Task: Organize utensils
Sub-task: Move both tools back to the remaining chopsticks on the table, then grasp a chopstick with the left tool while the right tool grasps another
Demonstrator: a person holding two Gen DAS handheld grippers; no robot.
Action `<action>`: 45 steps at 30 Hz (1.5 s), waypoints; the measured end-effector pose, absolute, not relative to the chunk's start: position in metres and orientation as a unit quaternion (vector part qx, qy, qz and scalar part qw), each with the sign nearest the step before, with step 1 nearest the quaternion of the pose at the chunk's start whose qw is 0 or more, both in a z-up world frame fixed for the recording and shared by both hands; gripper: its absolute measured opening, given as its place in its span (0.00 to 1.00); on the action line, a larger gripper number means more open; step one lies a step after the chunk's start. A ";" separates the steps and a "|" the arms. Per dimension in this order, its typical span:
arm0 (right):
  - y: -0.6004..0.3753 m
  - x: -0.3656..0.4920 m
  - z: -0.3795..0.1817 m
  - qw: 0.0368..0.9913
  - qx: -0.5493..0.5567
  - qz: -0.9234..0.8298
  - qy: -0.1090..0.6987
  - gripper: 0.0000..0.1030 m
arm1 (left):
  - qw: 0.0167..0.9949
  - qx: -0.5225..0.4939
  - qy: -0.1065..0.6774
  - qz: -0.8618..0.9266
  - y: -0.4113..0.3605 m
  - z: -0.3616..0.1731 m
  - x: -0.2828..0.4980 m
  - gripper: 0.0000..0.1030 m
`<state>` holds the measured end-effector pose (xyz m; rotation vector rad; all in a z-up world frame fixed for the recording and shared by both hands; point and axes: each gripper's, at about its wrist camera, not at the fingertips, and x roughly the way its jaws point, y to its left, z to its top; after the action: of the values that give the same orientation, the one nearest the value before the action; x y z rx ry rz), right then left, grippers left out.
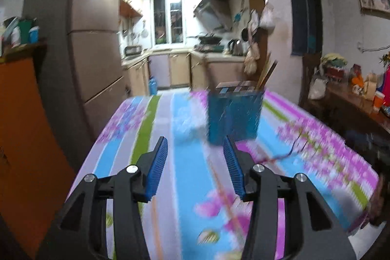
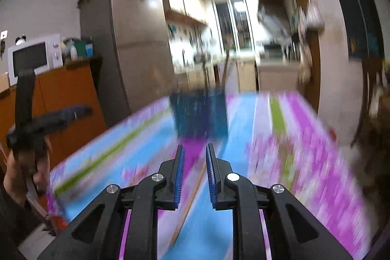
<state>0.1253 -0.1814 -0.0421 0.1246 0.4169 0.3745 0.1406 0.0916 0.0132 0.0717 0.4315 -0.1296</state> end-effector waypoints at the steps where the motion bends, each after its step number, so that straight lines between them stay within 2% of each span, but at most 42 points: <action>1: -0.176 0.117 -0.059 0.956 0.067 0.182 0.220 0.19 | 0.973 0.035 0.219 -0.061 0.096 0.008 0.136 0.44; 5: -0.158 0.102 -0.097 0.952 0.067 0.171 0.243 0.32 | 0.969 0.021 0.243 -0.041 0.125 -0.023 0.119 0.49; 11: -0.126 0.089 -0.096 0.952 0.057 0.196 0.230 0.32 | 0.962 -0.006 0.271 -0.018 0.157 -0.055 0.099 0.49; 19: -0.053 0.088 -0.117 0.940 0.039 0.226 0.251 0.31 | 0.967 -0.017 0.255 -0.010 0.174 -0.067 0.085 0.49; 33: -0.027 0.099 -0.133 0.958 0.004 0.141 0.249 0.12 | 0.966 -0.021 0.252 -0.053 0.186 -0.090 0.067 0.49; 45: -0.023 0.098 -0.136 0.967 -0.012 0.108 0.231 0.12 | 0.969 0.004 0.237 -0.071 0.176 -0.108 0.056 0.49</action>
<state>0.0984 -0.0232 -0.1359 -0.0252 0.4662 0.2183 0.0559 0.1764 -0.1083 0.0085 0.4787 -0.1439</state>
